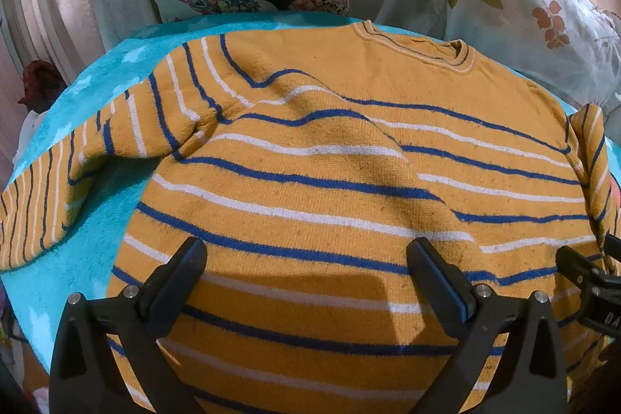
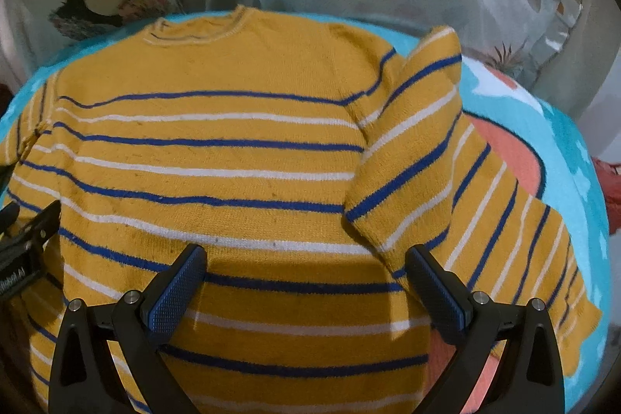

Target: Fold small clothes

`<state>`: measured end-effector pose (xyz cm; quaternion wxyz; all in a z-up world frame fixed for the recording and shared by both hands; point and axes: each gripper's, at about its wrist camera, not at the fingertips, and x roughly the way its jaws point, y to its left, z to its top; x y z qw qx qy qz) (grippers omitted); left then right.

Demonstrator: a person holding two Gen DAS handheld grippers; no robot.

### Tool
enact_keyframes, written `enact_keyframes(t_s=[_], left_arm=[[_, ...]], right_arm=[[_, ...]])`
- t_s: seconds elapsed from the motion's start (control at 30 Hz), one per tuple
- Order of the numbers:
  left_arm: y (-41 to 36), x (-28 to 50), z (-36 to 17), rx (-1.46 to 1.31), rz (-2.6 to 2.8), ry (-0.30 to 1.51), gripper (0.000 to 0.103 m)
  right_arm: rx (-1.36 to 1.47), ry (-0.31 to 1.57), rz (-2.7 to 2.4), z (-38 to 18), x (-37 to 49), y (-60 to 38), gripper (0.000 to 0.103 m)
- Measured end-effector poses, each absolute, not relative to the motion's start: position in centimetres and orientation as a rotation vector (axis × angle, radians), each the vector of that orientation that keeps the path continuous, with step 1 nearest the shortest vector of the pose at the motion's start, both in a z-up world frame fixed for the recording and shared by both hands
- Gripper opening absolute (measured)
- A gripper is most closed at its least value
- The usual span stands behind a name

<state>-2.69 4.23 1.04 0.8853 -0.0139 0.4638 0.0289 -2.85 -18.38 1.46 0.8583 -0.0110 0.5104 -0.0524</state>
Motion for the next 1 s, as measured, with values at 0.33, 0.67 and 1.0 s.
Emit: enact_keyframes(t_s=[0.33, 0.67, 1.0], left_arm=[[4.3, -2.7, 1.0, -0.026, 0.058, 0.964, 0.103], [4.4, -2.8, 1.0, -0.022, 0.057, 0.962, 0.103], [4.4, -2.8, 1.1, -0.02, 0.055, 0.961, 0.103]], right_arm=[[0.068, 1.199, -0.241, 1.7, -2.6, -18.6, 0.103], [0.121, 1.187, -0.246, 1.5, -3.4, -19.1, 0.103], [0.129, 1.156, -0.256, 1.2, -4.1, -18.9, 0.103]])
